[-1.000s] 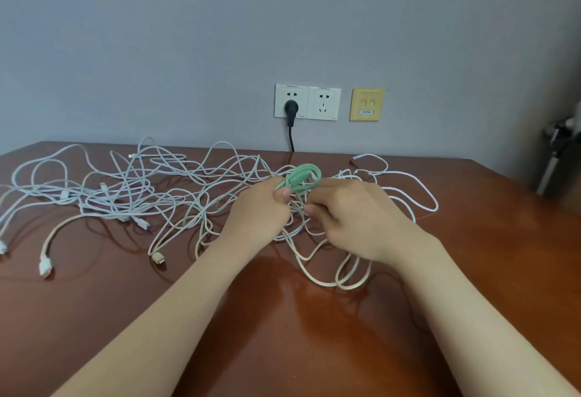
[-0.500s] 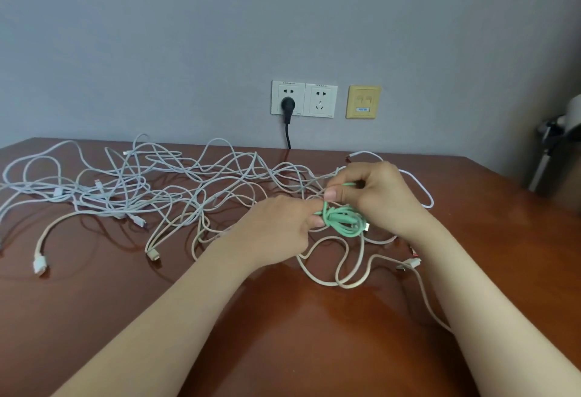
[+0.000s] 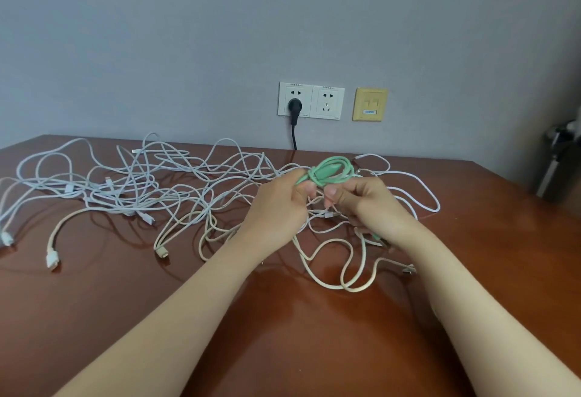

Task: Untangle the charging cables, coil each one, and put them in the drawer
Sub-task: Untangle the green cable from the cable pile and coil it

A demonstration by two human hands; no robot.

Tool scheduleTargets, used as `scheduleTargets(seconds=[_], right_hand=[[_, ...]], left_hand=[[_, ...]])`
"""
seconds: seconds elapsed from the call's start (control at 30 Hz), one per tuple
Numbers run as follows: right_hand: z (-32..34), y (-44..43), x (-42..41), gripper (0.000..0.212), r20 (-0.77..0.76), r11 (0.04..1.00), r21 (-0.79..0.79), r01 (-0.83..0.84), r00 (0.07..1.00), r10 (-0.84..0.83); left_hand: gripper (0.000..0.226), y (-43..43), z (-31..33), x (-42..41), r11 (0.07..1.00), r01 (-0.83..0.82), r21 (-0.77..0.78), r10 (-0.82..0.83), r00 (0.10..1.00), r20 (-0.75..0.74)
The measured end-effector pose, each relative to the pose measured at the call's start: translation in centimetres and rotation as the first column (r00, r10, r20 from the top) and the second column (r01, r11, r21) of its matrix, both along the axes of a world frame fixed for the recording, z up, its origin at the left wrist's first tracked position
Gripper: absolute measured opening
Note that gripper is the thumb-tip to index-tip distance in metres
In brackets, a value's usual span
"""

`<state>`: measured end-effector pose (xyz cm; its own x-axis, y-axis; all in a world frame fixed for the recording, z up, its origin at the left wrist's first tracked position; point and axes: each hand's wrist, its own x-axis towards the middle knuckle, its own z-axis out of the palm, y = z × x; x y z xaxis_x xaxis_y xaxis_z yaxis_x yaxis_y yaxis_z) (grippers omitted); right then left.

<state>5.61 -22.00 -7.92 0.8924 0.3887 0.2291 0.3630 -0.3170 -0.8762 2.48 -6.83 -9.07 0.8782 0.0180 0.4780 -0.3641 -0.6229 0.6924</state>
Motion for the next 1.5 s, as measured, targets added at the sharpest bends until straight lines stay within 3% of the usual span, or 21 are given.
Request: scheduleTargets(seconds=[0.1, 0.2, 0.37, 0.53, 0.67, 0.73, 0.8, 0.87, 0.93, 1.0, 1.07, 1.13, 1.3, 1.43, 1.5], right_hand=[[-0.1, 0.8, -0.2, 0.031, 0.241, 0.979, -0.175, 0.100, 0.969, -0.055], [-0.4, 1.4, -0.3, 0.032, 0.370, 0.919, -0.352, 0.177, 0.928, -0.037], [-0.4, 2.1, -1.7, 0.020, 0.527, 0.740, -0.610, 0.285, 0.843, 0.109], [0.5, 2.4, -3.3, 0.016, 0.640, 0.691, -0.637, 0.342, 0.734, 0.227], [0.9, 2.7, -3.5, 0.020, 0.687, 0.646, -0.664, 0.376, 0.649, 0.328], [0.7, 2.3, -2.7, 0.024, 0.759, 0.669, -0.608, 0.427, 0.560, 0.332], [0.6, 1.5, -2.2, 0.021, 0.803, 0.732, -0.527, 0.431, 0.536, 0.262], [0.4, 0.6, -1.4, 0.025, 0.840, 0.783, -0.437, 0.442, 0.511, 0.181], [0.6, 0.2, -1.3, 0.030, 0.805, 0.811, -0.406, 0.421, 0.584, 0.099], [0.9, -0.3, -0.9, 0.019, 0.656, 0.882, -0.365, 0.298, 0.755, 0.017], [1.3, -0.8, -0.6, 0.016, 0.434, 0.976, -0.153, 0.156, 0.898, -0.076], [1.5, -1.3, -0.4, 0.019, 0.224, 0.996, 0.031, 0.083, 0.971, -0.087], [0.8, -1.8, -0.2, 0.005, -0.137, 0.970, 0.240, -0.044, 0.987, 0.079], [0.4, -1.4, 0.1, 0.035, -0.093, 0.977, 0.215, 0.010, 0.996, 0.010], [0.4, -1.1, 0.1, 0.034, -0.082, 0.973, 0.228, 0.026, 0.997, -0.007]], left_hand=[[0.029, 0.2, -0.1, 0.3, 0.998, -0.055, -0.042, 0.054, 0.998, -0.021], [0.029, 0.4, -0.2, 0.7, 0.993, -0.116, -0.018, 0.115, 0.992, -0.057], [0.018, 0.8, -0.4, 0.9, 0.944, -0.180, 0.275, 0.207, 0.976, -0.070], [0.011, 0.9, -0.4, 0.9, 0.875, -0.233, 0.425, 0.284, 0.957, -0.062], [0.011, 0.7, -0.6, 0.3, 0.820, -0.178, 0.544, 0.245, 0.968, -0.052], [0.023, 0.1, -0.8, 0.0, 0.770, -0.137, 0.623, 0.217, 0.975, -0.053], [0.027, -0.6, -1.0, -0.1, 0.695, -0.073, 0.715, 0.153, 0.987, -0.048], [0.025, -1.1, -1.0, -0.1, 0.676, -0.016, 0.737, 0.085, 0.995, -0.057], [0.028, -1.0, -0.8, -0.3, 0.699, 0.034, 0.714, 0.022, 0.997, -0.068], [0.032, -0.8, -0.8, -0.4, 0.722, 0.075, 0.687, -0.050, 0.997, -0.057], [0.035, -0.9, -0.7, -0.7, 0.760, 0.128, 0.637, -0.111, 0.992, -0.067], [0.039, -1.1, -0.6, -0.9, 0.798, 0.185, 0.573, -0.170, 0.982, -0.081], [0.044, -1.3, -0.4, -1.1, 0.886, 0.238, 0.398, -0.223, 0.971, -0.086], [0.018, -1.1, 0.1, -1.1, 0.960, 0.212, 0.184, -0.205, 0.977, -0.052], [0.016, -1.0, 0.2, -1.0, 0.979, 0.170, 0.109, -0.168, 0.985, -0.025]])
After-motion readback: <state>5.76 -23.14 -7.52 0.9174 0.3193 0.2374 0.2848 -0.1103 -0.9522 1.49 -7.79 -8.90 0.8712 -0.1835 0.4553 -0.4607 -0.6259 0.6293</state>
